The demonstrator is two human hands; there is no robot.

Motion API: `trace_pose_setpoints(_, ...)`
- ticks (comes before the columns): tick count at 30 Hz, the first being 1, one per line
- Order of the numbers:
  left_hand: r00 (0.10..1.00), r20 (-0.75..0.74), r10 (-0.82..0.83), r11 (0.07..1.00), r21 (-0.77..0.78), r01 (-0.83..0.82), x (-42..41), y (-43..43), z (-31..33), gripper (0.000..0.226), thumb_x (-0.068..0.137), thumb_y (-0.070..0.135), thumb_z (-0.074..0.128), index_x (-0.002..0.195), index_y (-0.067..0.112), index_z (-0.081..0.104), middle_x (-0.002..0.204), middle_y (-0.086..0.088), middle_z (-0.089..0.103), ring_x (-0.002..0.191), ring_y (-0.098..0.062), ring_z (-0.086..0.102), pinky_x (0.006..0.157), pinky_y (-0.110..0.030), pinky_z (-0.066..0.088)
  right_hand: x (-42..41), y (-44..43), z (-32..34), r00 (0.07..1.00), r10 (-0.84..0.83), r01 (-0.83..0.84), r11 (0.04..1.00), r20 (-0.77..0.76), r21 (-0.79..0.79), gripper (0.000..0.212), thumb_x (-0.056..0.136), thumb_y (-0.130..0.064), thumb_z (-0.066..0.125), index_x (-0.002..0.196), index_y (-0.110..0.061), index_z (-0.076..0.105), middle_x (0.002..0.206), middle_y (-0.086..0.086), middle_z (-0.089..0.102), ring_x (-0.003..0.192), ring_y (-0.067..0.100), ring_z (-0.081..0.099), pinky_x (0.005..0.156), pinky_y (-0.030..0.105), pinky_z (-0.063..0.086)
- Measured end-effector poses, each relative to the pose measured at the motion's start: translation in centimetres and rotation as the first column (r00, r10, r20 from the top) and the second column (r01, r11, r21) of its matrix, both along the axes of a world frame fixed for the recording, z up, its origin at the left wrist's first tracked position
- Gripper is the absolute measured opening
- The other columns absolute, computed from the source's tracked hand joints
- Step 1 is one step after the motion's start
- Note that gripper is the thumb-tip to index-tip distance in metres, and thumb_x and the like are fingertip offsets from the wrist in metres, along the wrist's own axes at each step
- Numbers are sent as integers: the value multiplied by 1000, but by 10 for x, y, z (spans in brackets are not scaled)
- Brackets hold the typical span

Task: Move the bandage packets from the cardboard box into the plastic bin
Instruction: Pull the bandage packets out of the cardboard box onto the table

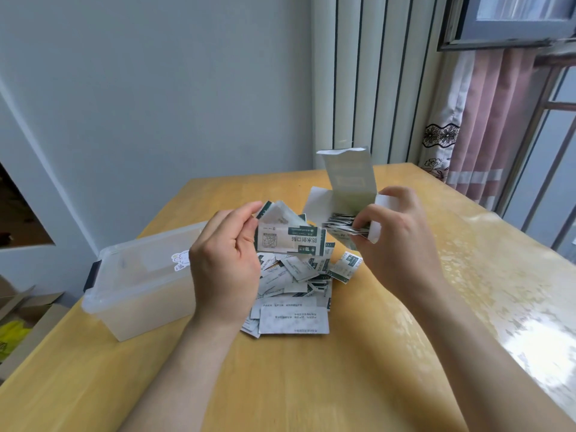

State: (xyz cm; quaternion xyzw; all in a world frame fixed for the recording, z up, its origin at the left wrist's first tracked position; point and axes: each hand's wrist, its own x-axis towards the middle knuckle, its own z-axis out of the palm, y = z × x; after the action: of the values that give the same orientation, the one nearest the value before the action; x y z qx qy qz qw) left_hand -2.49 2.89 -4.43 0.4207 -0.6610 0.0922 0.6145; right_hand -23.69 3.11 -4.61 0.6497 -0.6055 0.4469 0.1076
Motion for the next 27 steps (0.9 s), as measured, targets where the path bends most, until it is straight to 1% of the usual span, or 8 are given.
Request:
trace_pose_setpoints(4,997,74,2,1000,11,-3,1,-4,-6,26,87,-8,58,107,1,71,87,-8,67,78,-10,57,76,-5,40,-5,-3,-2,995,-91,91,996,33,-9,13,70,-5,79,75,-14,71,119,20,53,106,40,54,67,28,38)
trace_pose_setpoints(7,999,47,-28,999,23,27,2,-5,-8,29,89,-5,54,112,3,69,89,-1,61,71,-19,63,67,-32,56,-4,-4,-3,996,-81,83,995,41,-47,16,68,-5,80,76,-14,71,118,20,53,106,40,54,70,27,38)
trace_pose_setpoints(9,998,59,-38,999,31,36,2,-7,-9,33,88,-10,54,114,3,68,93,-2,60,75,-20,63,66,-37,57,-1,-4,-3,998,-41,44,996,40,-73,19,67,-4,82,78,-14,70,119,18,52,106,39,54,72,26,38)
trace_pose_setpoints(13,978,203,-49,992,127,23,-3,-6,-13,43,77,-12,48,108,8,71,100,-4,65,85,-16,59,74,-28,49,5,-3,-3,999,25,-21,993,30,-115,26,65,-3,82,84,-14,68,121,17,51,106,37,53,75,27,40)
trace_pose_setpoints(17,969,228,-97,982,179,56,-7,0,-15,42,72,-4,42,94,12,74,99,2,70,88,-17,65,71,-34,55,10,1,-2,998,69,-69,986,-8,-151,29,65,-5,83,88,-12,67,120,17,51,104,36,54,74,26,41)
trace_pose_setpoints(20,957,228,-180,981,117,156,-14,7,-9,33,83,1,59,112,12,70,111,1,65,99,-19,60,80,-33,53,19,4,-1,992,120,-124,979,-37,-163,30,65,-4,82,91,-11,66,120,16,51,104,35,55,70,33,50)
trace_pose_setpoints(23,917,298,-266,960,170,223,-21,13,-6,45,84,16,69,129,16,61,125,3,59,108,-17,54,94,-28,46,32,8,-3,978,177,-192,970,-108,-149,33,66,-1,78,96,-9,65,121,15,51,104,35,55,64,40,53)
trace_pose_setpoints(27,946,257,-199,975,150,165,-19,10,-8,29,88,11,63,117,13,66,112,3,67,102,-15,59,90,-24,46,39,12,-1,961,233,-253,957,-146,-139,37,69,-3,79,100,-8,61,120,12,52,99,30,56,59,35,51)
